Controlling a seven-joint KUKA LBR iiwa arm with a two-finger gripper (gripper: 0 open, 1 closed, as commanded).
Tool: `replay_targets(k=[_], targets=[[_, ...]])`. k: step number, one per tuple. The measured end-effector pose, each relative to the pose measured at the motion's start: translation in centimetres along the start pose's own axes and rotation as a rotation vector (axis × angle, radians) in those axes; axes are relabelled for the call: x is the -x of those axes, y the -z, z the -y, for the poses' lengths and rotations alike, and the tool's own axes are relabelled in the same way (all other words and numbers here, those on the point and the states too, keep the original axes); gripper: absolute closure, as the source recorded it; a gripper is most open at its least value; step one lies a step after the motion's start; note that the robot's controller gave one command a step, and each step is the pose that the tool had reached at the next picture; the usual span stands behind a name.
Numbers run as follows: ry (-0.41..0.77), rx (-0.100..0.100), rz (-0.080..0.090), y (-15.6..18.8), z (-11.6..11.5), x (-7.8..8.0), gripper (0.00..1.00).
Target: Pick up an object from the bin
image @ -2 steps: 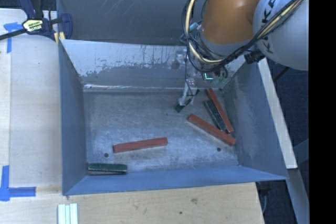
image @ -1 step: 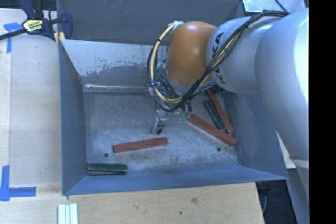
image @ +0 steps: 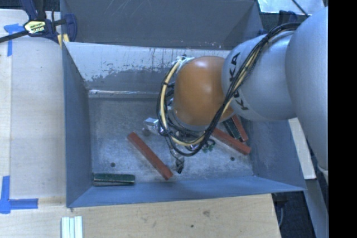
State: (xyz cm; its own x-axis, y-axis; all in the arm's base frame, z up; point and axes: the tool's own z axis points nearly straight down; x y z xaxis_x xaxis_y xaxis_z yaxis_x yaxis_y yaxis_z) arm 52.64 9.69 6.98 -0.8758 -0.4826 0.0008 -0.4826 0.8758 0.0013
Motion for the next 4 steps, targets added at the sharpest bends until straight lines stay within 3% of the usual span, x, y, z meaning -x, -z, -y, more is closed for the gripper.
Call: replay_targets(k=[1, 2, 3, 4], targets=[[0.45, -0.005, 0.008, 8.2, 0.2, 0.1, 0.0], [0.437, -0.002, 0.003, 0.1, -0.4, -4.5, 0.0], [1.102, -0.002, 0.005, 2.5, -4.9, -1.6, 0.0], [1.223, -0.006, 0.003, 0.0, 2.9, 0.4, 0.0]])
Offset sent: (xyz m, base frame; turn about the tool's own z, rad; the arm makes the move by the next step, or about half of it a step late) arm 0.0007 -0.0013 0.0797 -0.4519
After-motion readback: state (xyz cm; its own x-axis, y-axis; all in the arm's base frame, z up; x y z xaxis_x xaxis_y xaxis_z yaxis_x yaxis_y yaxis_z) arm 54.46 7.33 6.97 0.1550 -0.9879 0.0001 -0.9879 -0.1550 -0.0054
